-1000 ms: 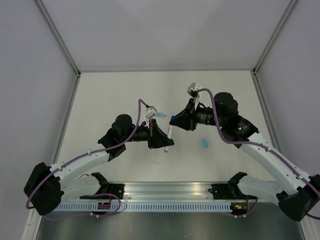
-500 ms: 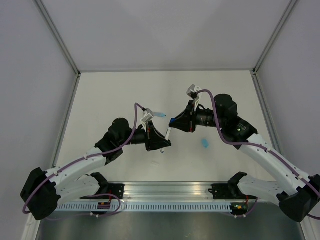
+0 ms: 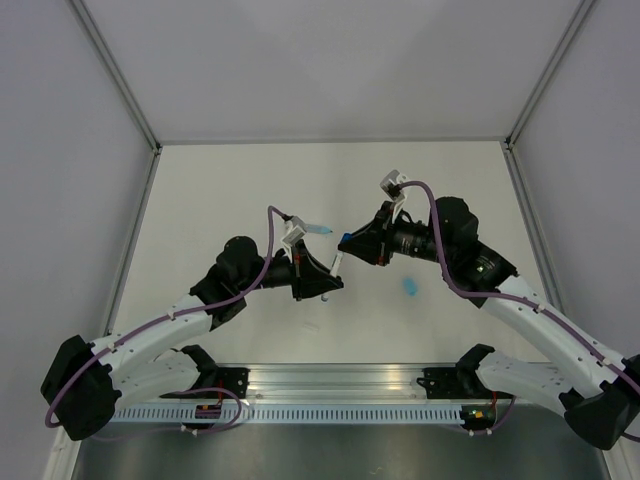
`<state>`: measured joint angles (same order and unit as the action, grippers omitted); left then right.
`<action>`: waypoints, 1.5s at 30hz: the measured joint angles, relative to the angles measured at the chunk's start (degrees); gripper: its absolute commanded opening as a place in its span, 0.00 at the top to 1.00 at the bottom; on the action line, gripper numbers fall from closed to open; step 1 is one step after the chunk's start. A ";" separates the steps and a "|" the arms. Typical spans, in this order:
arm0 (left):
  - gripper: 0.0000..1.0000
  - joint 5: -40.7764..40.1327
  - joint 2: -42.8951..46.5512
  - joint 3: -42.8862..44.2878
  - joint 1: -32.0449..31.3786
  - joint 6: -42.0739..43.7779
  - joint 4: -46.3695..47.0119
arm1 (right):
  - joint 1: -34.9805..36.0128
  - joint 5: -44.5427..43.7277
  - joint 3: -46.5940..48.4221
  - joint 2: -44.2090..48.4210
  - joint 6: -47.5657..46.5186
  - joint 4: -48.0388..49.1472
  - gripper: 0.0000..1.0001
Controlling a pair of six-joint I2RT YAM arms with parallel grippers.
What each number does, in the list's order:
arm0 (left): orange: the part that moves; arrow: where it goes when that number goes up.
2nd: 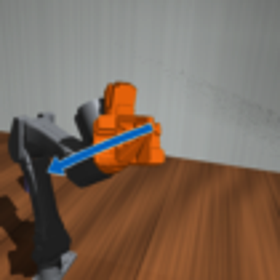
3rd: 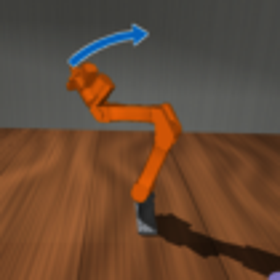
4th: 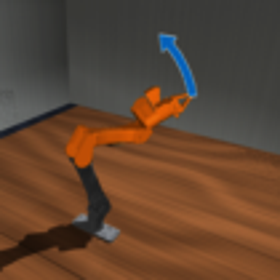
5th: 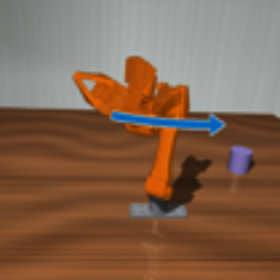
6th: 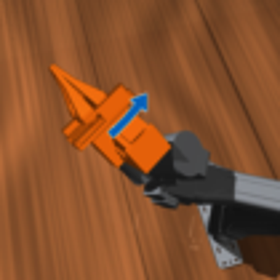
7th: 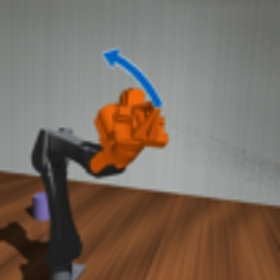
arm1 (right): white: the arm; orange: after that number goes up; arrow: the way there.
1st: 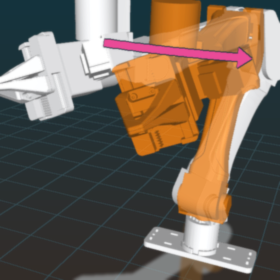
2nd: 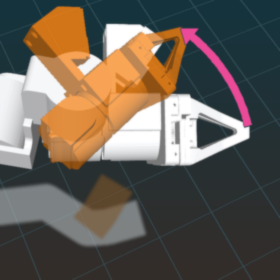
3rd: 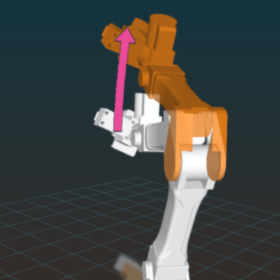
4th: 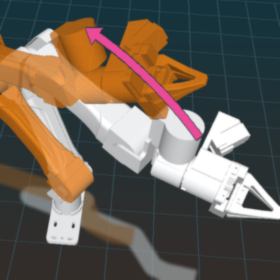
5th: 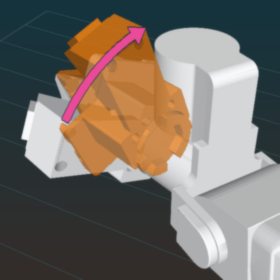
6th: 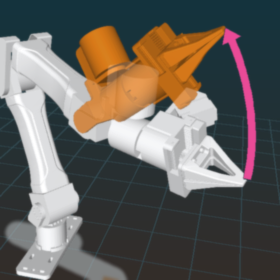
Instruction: Insert the pens into the pen caps
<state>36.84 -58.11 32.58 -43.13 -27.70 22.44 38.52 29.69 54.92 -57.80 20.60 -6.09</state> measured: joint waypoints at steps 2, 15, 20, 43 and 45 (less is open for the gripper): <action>0.98 -0.39 0.00 0.00 -0.07 0.15 0.26 | 0.00 -0.44 -0.02 0.13 0.22 0.04 1.00; 0.98 -0.90 -0.63 0.00 -0.13 0.42 -0.17 | -0.13 0.87 0.68 -0.94 -1.84 -1.07 1.00; 0.98 -0.90 -0.66 0.02 -0.13 0.48 -0.46 | -0.13 1.42 1.29 -1.31 -3.08 -2.03 1.00; 0.98 -0.13 0.81 -2.03 -0.39 1.66 1.70 | 1.27 2.78 3.61 -1.90 -6.27 -5.90 0.80; 0.98 -0.09 1.01 -2.03 -0.39 1.66 1.99 | 1.55 2.67 3.61 -1.90 -6.19 -5.14 0.76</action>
<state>36.75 -57.10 30.55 -43.53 -26.04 24.43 40.07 32.36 58.52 -59.70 14.41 -11.22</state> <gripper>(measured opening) 0.241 0.244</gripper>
